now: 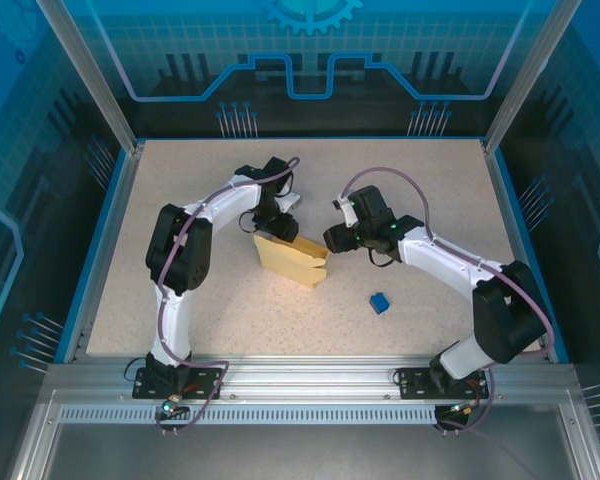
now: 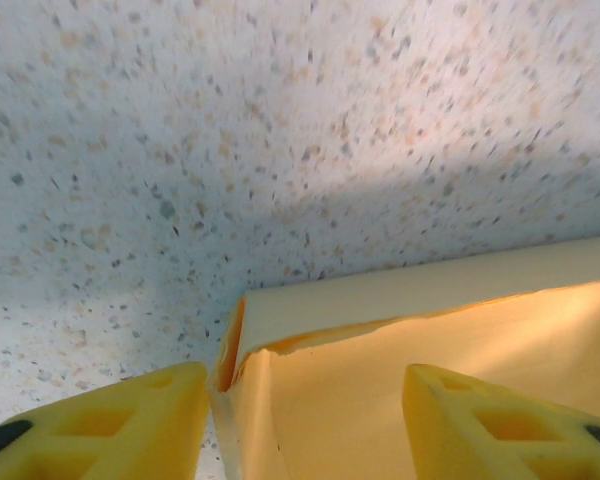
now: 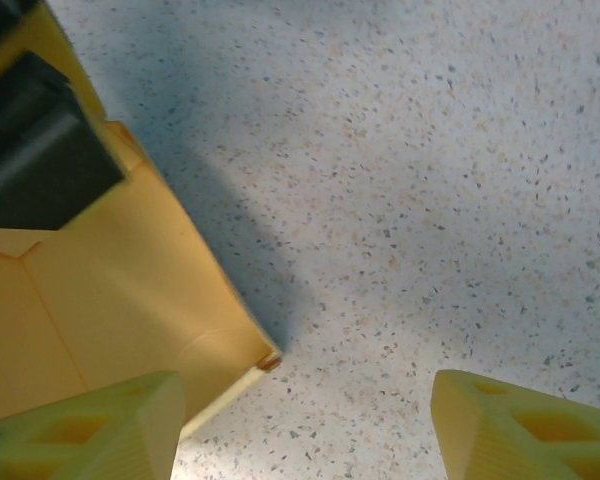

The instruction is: Fold the paper box

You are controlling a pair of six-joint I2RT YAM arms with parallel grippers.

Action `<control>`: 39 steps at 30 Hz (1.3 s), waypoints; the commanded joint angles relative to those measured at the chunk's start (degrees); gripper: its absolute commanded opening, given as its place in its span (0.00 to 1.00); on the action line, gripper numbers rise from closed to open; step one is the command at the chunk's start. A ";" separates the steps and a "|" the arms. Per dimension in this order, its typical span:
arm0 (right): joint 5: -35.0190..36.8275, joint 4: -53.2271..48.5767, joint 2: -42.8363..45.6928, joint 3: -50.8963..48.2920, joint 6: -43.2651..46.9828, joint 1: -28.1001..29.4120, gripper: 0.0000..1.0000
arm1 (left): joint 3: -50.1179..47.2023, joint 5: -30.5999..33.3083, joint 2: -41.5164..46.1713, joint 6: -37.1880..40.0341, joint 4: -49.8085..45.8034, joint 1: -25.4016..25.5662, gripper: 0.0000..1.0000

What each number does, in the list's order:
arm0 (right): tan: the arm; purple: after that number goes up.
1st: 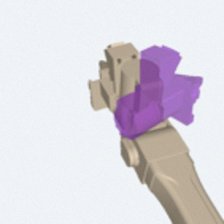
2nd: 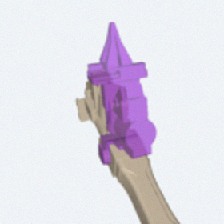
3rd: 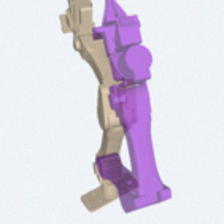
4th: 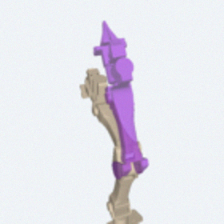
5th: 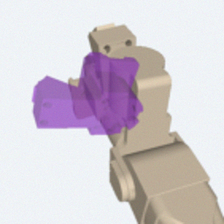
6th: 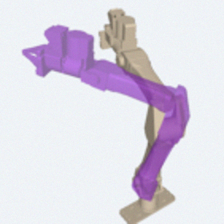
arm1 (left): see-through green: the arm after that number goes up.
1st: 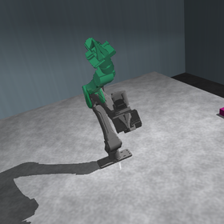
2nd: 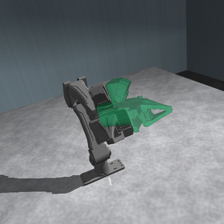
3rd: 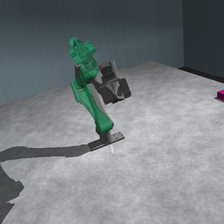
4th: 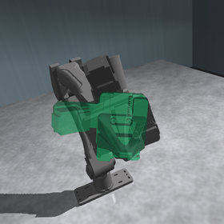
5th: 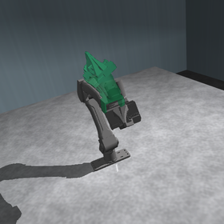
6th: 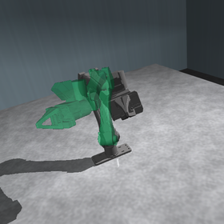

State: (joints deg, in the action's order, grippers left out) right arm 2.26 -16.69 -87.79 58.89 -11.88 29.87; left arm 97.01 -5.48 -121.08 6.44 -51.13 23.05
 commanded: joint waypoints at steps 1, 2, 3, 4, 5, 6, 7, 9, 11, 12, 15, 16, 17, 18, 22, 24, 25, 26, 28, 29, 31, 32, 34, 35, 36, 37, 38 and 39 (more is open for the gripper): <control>-5.88 1.96 -2.19 0.32 -2.04 -2.68 0.67 | 1.66 -2.61 1.90 0.40 -0.20 -1.03 0.58; -6.55 1.47 -3.43 1.40 -1.52 -2.71 0.66 | 1.40 -2.98 2.83 0.13 0.66 -1.41 0.59; -7.53 0.83 -4.94 2.63 -1.00 -2.73 0.67 | 0.90 -3.27 3.89 -0.39 1.79 -1.71 0.60; -9.13 0.53 -6.48 3.67 -0.43 -2.64 0.67 | 0.27 -3.58 4.91 -0.82 2.97 -2.18 0.61; -10.74 0.51 -7.81 4.45 0.15 -2.62 0.67 | -0.63 -4.13 6.28 -1.50 4.51 -2.66 0.61; -12.41 0.47 -9.37 5.36 0.64 -2.54 0.66 | -1.90 -4.79 7.83 -2.27 6.10 -3.37 0.62; -13.74 0.31 -10.64 6.30 1.37 -2.35 0.67 | -3.28 -5.35 9.44 -3.04 7.88 -4.02 0.62; -15.33 -0.35 -13.61 8.55 3.04 -1.56 0.67 | -7.33 -6.54 13.49 -5.10 12.41 -5.46 0.64; -14.85 -1.39 -15.94 10.82 4.55 -0.55 0.67 | -11.49 -7.65 17.67 -7.02 16.79 -6.78 0.65; -13.96 -2.29 -17.25 12.06 5.16 0.02 0.67 | -13.88 -7.84 19.94 -8.14 18.80 -7.48 0.66; -11.92 -5.26 -20.90 16.03 7.14 1.53 0.68 | -20.09 -7.53 26.26 -10.83 23.82 -9.27 0.67; -11.09 -6.01 -21.89 17.01 7.67 2.05 0.68 | -21.77 -7.43 28.01 -11.59 25.15 -9.81 0.67; -10.31 -6.73 -22.96 18.04 8.22 2.74 0.68 | -23.72 -7.15 30.00 -12.41 26.48 -10.39 0.67; -9.98 -7.48 -24.19 19.16 8.66 3.36 0.68 | -25.69 -6.62 31.71 -13.24 27.76 -10.86 0.67; -8.39 -9.45 -27.84 22.91 8.92 4.74 0.67 | -31.71 -5.88 37.14 -15.75 32.05 -11.93 0.67; -7.08 -10.36 -29.56 24.84 8.87 4.85 0.66 | -34.27 -6.94 39.20 -17.18 34.01 -12.06 0.67; -6.47 -10.61 -30.13 25.54 8.73 4.77 0.66 | -35.25 -7.30 40.06 -17.89 34.87 -12.08 0.67; -6.16 -10.86 -30.66 26.19 8.44 4.51 0.65 | -36.40 -7.77 40.89 -18.52 35.83 -12.06 0.67; -6.03 -10.75 -31.04 26.58 7.64 3.73 0.63 | -38.30 -8.39 42.58 -19.70 37.49 -12.06 0.67; -6.10 -10.60 -30.88 26.41 7.00 3.00 0.62 | -39.22 -8.42 43.22 -20.16 38.18 -12.06 0.67; -6.28 -10.09 -29.99 25.35 5.74 1.61 0.60 | -40.49 -8.41 44.31 -20.58 38.86 -12.08 0.67; -6.32 -9.80 -29.33 24.51 4.94 0.61 0.59 | -41.03 -8.30 44.81 -20.83 39.11 -12.08 0.67; -7.27 -9.18 -27.90 22.75 3.44 -1.59 0.58 | -42.11 -8.13 45.62 -21.24 39.77 -12.06 0.67; -7.90 -8.84 -26.93 21.58 2.43 -2.92 0.56 | -42.75 -8.06 46.11 -21.53 40.25 -12.06 0.67; -8.64 -8.20 -25.97 20.13 1.64 -4.27 0.56 | -43.33 -7.95 46.59 -21.85 40.73 -12.06 0.67; -9.29 -7.58 -24.93 18.56 0.86 -5.35 0.55 | -43.91 -8.05 46.95 -22.06 41.13 -12.06 0.67; -10.02 -6.81 -23.76 16.75 0.06 -6.75 0.55 | -44.47 -8.09 47.36 -22.29 41.50 -12.06 0.67; -10.55 -6.16 -22.66 15.13 -0.63 -7.92 0.54 | -45.02 -8.08 47.80 -22.47 41.79 -12.11 0.67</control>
State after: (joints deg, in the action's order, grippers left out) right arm -5.91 -23.79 -114.78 77.49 -8.84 25.15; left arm 53.63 -12.34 -75.33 -14.20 -12.03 11.35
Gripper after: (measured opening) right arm 0.547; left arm 0.673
